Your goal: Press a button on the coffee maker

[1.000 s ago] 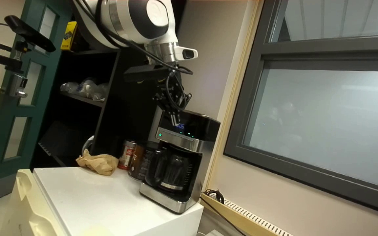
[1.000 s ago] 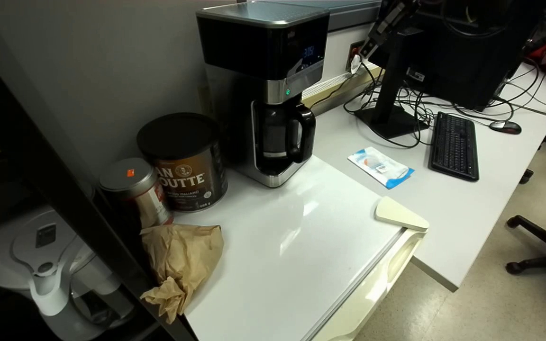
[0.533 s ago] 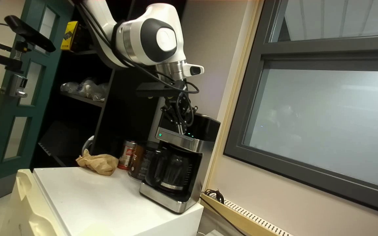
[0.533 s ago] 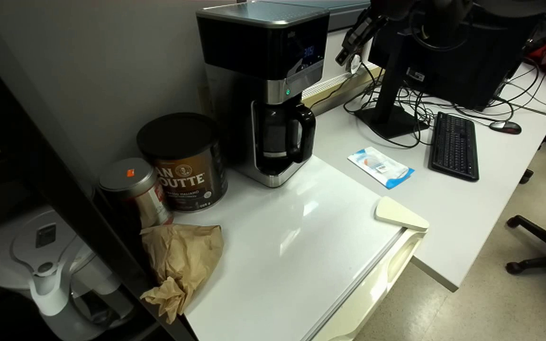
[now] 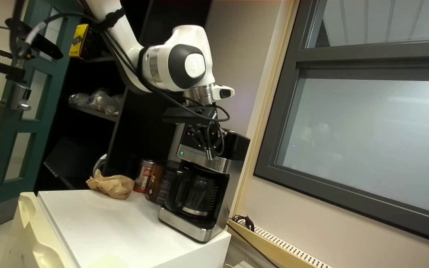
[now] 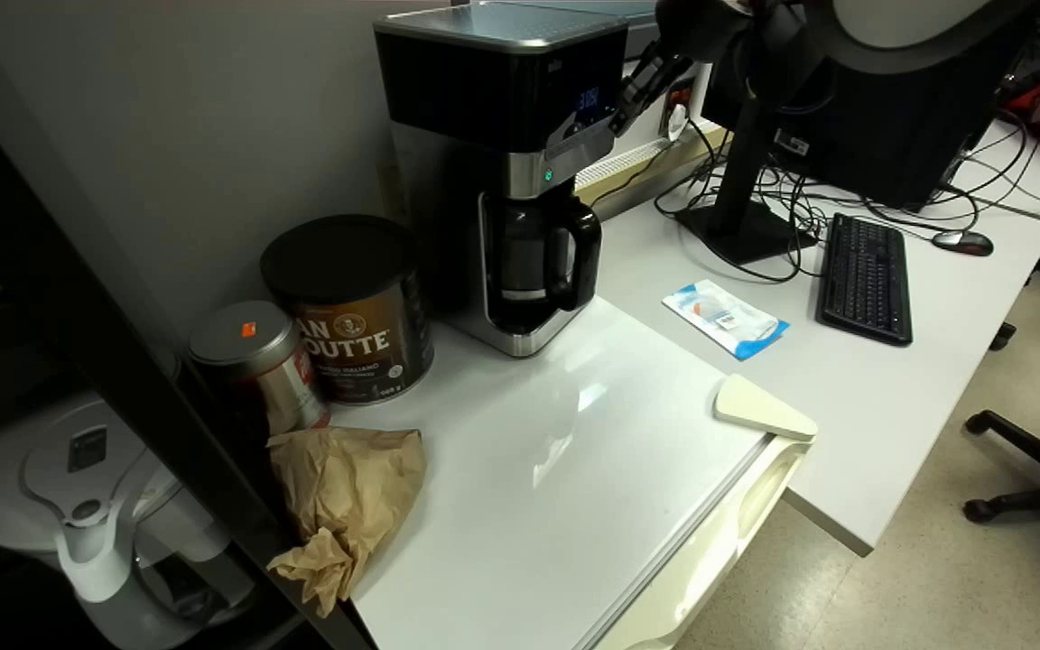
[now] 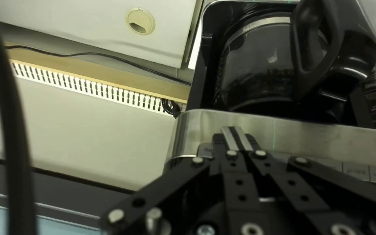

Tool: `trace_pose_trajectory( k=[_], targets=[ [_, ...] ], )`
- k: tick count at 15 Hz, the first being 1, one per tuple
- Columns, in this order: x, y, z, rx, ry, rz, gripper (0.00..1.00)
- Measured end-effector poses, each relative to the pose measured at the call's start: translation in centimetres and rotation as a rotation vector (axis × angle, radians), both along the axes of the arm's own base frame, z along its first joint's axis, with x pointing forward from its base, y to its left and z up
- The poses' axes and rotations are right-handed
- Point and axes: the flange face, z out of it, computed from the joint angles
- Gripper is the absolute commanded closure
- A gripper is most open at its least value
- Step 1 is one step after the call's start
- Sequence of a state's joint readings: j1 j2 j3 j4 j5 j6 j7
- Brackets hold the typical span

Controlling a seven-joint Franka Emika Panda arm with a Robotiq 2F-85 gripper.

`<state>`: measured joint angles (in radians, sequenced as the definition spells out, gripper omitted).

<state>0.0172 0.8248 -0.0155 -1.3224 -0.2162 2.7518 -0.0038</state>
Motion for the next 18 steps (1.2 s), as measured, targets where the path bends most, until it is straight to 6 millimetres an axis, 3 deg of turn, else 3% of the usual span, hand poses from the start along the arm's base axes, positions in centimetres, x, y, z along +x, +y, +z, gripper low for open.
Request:
trace_pose_trajectory(
  k=[6, 11, 14, 18],
  targets=[
    [1.1, -0.1, -0.6, -0.012, 0.051, -0.013, 1.0],
    [0.8, 0.3, -0.7, -0.03, 0.057, 0.024, 1.0],
    [-0.4, 1.6, -1.4, -0.033, 0.083, 0.064, 1.0],
    [-3.6, 2.8, -2.0, -0.04, 0.132, 0.097, 1.0]
  ],
)
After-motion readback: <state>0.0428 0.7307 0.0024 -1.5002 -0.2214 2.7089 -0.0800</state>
